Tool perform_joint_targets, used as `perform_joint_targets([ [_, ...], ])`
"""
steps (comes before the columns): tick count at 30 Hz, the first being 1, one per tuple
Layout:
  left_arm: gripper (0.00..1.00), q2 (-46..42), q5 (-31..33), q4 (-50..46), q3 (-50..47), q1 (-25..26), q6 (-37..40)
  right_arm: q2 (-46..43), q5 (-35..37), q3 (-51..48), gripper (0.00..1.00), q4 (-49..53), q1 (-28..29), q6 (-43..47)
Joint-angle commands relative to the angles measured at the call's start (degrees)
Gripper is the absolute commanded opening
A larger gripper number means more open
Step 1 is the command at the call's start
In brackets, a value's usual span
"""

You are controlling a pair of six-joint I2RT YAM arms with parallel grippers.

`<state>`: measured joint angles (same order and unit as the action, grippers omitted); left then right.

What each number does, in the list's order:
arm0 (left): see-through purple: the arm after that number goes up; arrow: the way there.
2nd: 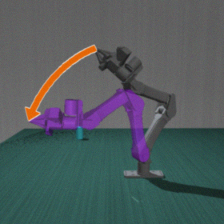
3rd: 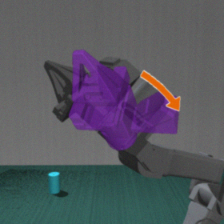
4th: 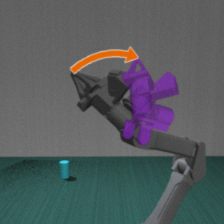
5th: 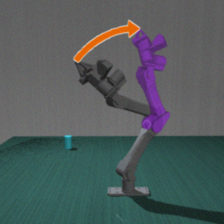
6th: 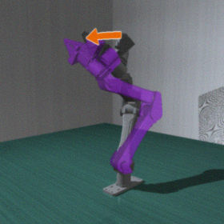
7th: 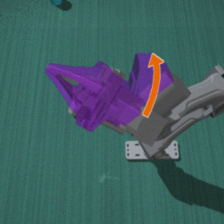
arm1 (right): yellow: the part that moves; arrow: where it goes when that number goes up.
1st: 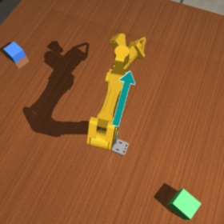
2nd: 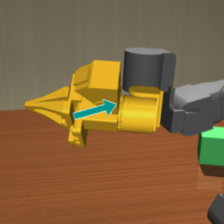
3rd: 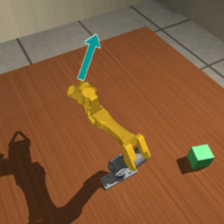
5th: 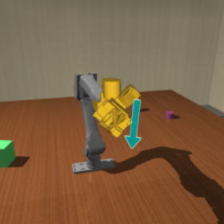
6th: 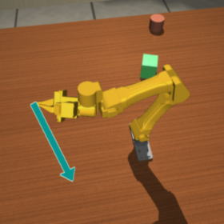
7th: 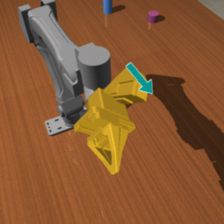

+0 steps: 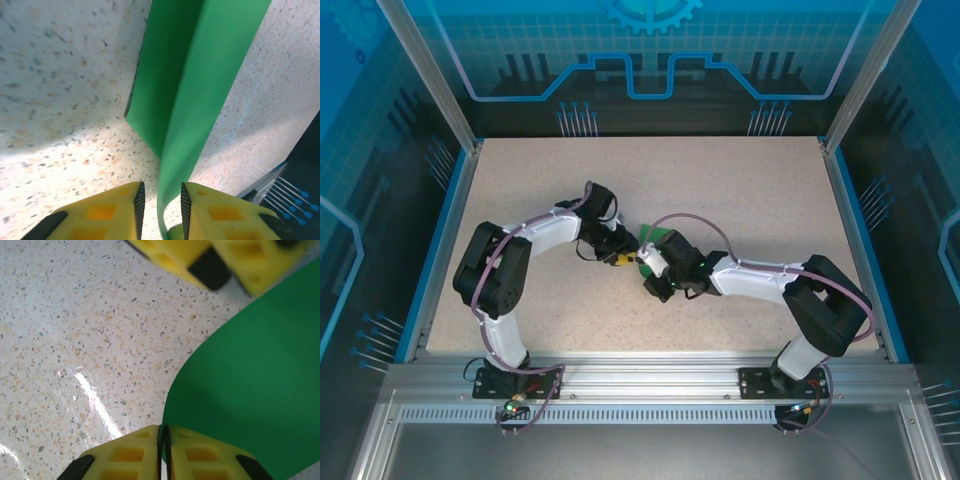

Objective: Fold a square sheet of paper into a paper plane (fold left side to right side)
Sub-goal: Third fold the triangle at the center of the table.

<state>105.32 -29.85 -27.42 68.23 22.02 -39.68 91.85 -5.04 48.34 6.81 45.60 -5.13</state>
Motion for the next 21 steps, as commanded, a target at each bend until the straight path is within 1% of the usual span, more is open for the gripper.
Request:
perform_joint_targets([
  [1, 0.31, -2.5, 1.4, -3.5, 4.2, -0.9, 3.4, -1.5, -4.2, -0.6, 0.12, 0.5, -1.5, -1.5],
  [4, 0.31, -1.0, 0.6, -3.9, 7.2, -0.8, 4.1, -1.6, -5.8, -0.5, 0.11, 0.6, -2.5, -1.7],
  [7, 0.29, 1.9, -1.1, -3.2, 9.6, -0.4, 4.7, -1.8, -6.8, -0.5, 0.1, 0.8, -3.2, -1.9],
  [10, 0.25, 6.9, -2.3, -4.5, 13.4, 0.7, 6.2, -1.8, -8.0, -0.6, 0.1, 0.8, -4.1, -2.2],
  [12, 0.24, 10.8, -2.9, -5.4, 16.6, 1.7, 7.5, -1.8, -8.8, -0.5, 0.11, 0.8, -4.5, -2.5],
  [16, 0.22, 17.2, -2.3, -8.1, 22.4, 3.5, 9.2, -1.3, -10.1, -0.4, 0.11, 0.9, -5.4, -3.0],
  [21, 0.19, 21.7, -1.0, -9.4, 25.0, 4.0, 9.9, -0.6, -11.0, 0.2, 0.11, 1.3, -6.7, -4.2],
])
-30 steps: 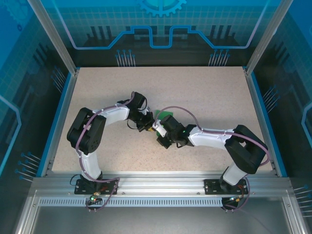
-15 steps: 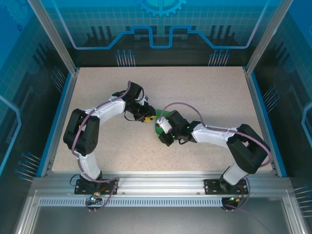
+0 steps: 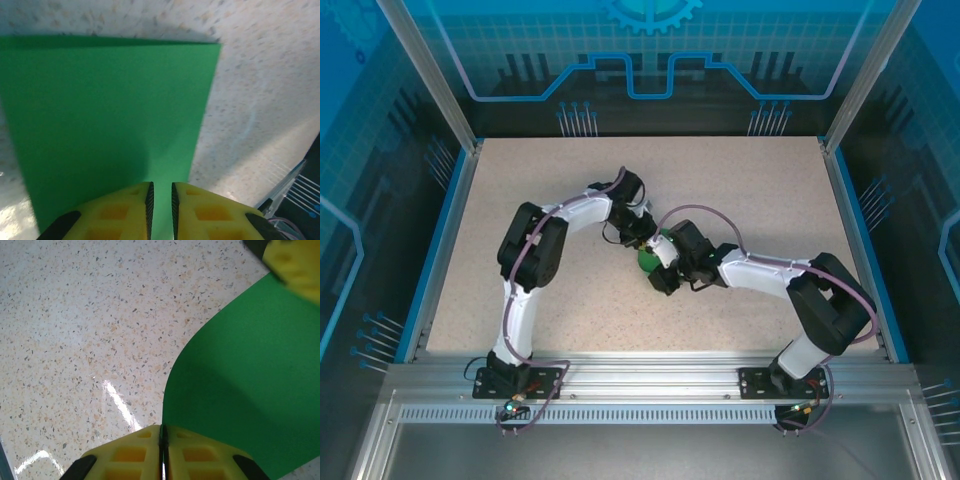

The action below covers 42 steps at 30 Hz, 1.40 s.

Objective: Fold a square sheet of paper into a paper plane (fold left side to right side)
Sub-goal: Third fold the triangle at the center of the table.

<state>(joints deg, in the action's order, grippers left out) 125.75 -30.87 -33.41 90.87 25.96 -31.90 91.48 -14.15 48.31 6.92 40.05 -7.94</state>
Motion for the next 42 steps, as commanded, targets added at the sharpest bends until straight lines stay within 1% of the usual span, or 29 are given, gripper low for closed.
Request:
perform_joint_targets([
  [1, 0.19, 1.8, 0.3, -3.5, 2.3, 0.1, 2.1, -0.1, -2.0, 0.4, 0.11, 1.4, -1.5, -1.5],
  [9, 0.18, 3.5, 1.6, -2.9, -0.2, 0.2, 2.2, 2.6, -0.3, 1.7, 0.11, 4.5, -4.4, -3.4],
  [11, 0.18, 3.6, 1.7, -2.6, -0.8, 0.2, 2.1, 3.7, 0.5, 3.7, 0.12, 5.2, -5.1, -4.3],
  [20, 0.17, 3.7, 1.8, -2.6, -0.8, 0.7, 1.9, 5.3, 3.1, 4.6, 0.12, 5.6, -7.4, -7.2],
  [42, 0.17, 3.9, 1.5, -2.8, -0.5, 0.8, 1.7, 8.6, 5.6, 6.4, 0.12, 7.3, -8.8, -9.1],
])
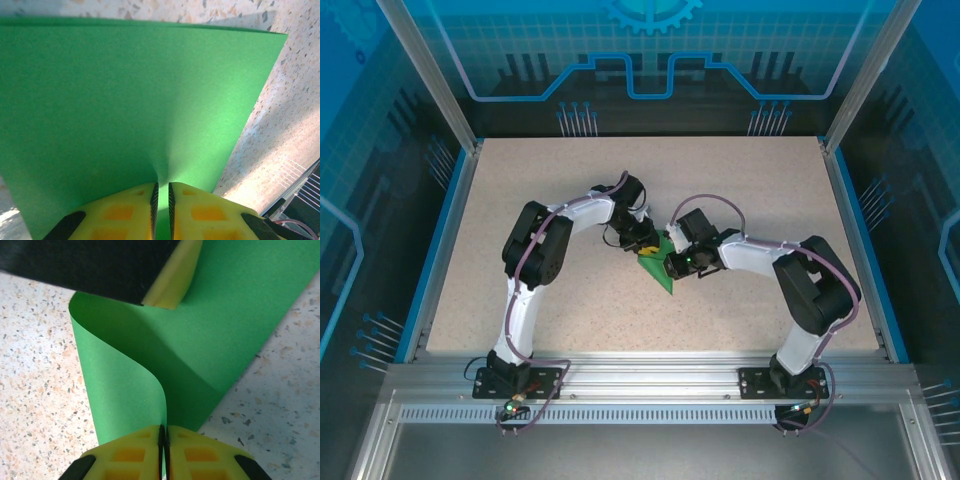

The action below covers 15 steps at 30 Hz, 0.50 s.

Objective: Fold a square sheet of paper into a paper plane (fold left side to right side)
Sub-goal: Third fold the triangle at the center of the table.

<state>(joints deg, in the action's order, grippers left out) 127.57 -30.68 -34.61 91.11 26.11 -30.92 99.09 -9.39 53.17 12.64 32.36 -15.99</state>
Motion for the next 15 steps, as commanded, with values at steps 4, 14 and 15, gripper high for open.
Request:
perform_joint_targets([
  [4, 0.17, 2.2, 1.3, -1.5, -0.8, 0.7, 0.7, 1.5, 1.0, 1.8, 0.12, 1.9, -1.2, -1.1],
  [14, 0.17, 2.3, 1.2, -1.5, -0.8, 0.8, 0.7, 2.7, 1.0, 2.2, 0.12, 2.1, -1.3, -1.2],
  [15, 0.17, 2.3, 1.2, -1.6, -0.8, 0.8, 0.8, 2.8, 1.0, 2.2, 0.12, 2.2, -1.2, -1.2],
])
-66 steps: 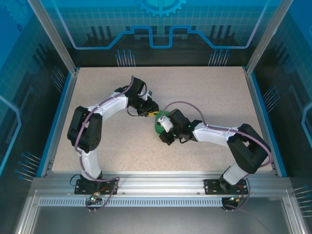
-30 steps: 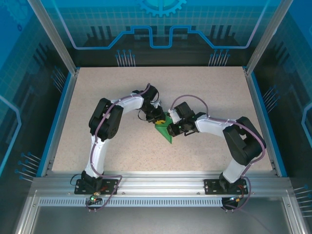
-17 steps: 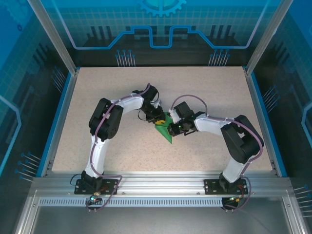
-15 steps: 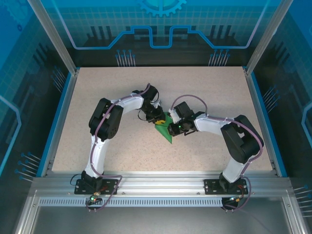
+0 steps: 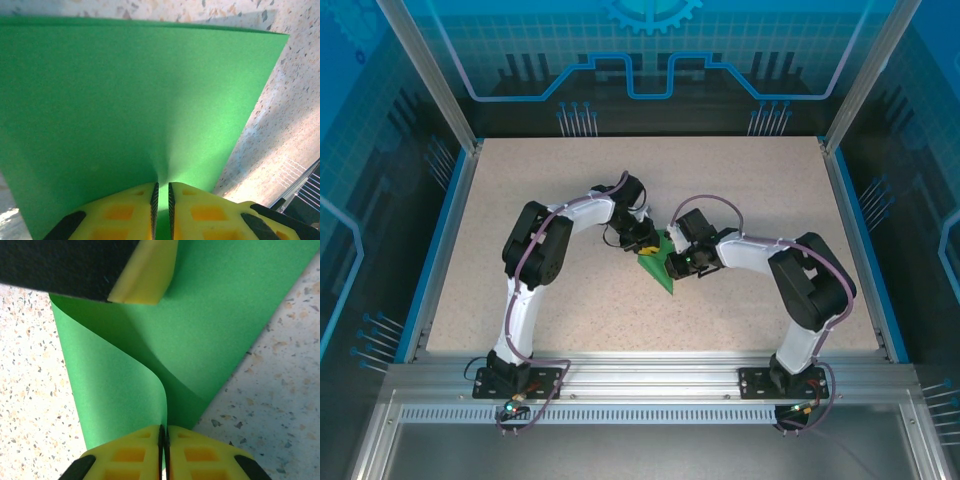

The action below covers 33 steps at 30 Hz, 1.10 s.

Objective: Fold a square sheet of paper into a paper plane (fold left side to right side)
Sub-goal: Third fold the triangle at the center of the table.

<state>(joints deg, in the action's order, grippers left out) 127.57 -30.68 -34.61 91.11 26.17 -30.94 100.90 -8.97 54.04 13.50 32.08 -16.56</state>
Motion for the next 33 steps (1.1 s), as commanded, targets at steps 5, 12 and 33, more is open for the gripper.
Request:
perform_joint_targets([
  [5, 0.17, 2.0, 1.0, -1.6, -0.8, 0.8, 0.9, 1.5, 0.9, 1.5, 0.12, 2.5, -1.0, -0.2],
  [12, 0.24, -0.4, 1.6, -3.8, 1.8, 0.2, 3.2, 2.2, 1.1, 0.8, 0.12, 5.4, -0.8, 0.7],
  [33, 0.14, -18.0, -3.7, 8.7, -17.0, 0.3, 7.1, 3.5, 1.1, 0.7, 0.1, 7.9, -0.3, 2.0],
])
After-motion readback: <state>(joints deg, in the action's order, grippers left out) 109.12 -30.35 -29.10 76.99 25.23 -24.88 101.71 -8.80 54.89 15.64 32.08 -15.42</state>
